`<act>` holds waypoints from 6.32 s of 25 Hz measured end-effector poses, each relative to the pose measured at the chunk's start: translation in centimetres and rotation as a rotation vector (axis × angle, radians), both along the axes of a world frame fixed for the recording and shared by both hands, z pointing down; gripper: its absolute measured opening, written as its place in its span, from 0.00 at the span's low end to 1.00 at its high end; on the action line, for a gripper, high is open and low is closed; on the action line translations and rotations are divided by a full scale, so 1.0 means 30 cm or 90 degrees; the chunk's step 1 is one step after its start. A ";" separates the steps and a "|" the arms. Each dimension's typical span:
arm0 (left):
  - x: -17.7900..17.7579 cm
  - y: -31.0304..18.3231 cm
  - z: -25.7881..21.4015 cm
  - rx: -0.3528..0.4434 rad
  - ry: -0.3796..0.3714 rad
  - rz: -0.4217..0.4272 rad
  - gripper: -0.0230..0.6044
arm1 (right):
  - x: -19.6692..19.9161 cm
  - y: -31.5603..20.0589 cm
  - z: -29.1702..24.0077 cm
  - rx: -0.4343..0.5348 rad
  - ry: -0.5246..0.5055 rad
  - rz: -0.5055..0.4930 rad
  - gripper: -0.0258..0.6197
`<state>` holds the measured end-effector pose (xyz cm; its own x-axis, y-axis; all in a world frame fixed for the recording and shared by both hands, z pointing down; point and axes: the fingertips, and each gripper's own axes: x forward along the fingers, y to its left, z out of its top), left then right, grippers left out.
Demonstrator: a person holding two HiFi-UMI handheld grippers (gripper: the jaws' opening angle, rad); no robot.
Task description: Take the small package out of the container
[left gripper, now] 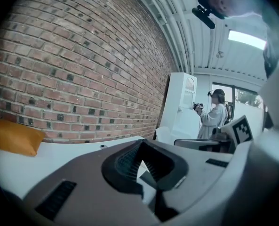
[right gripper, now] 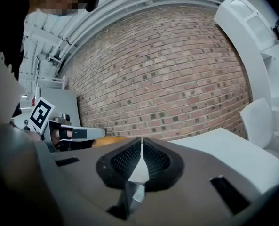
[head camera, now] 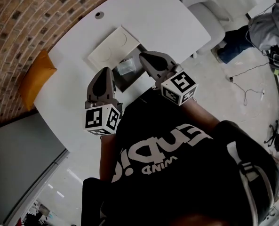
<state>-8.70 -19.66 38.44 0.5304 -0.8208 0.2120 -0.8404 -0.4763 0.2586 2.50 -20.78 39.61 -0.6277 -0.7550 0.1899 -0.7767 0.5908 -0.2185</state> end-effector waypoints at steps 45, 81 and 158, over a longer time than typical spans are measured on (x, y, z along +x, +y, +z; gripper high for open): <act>0.053 -0.074 0.008 -0.001 0.007 -0.028 0.05 | -0.060 -0.069 0.302 -0.104 0.077 -0.148 0.37; -0.011 -0.096 0.008 -0.014 0.011 -0.051 0.05 | -0.170 -0.112 0.794 -0.269 0.359 -0.261 0.37; -0.039 -0.066 0.052 -0.039 0.052 -0.083 0.05 | -0.165 0.007 0.738 -0.296 0.424 -0.397 0.08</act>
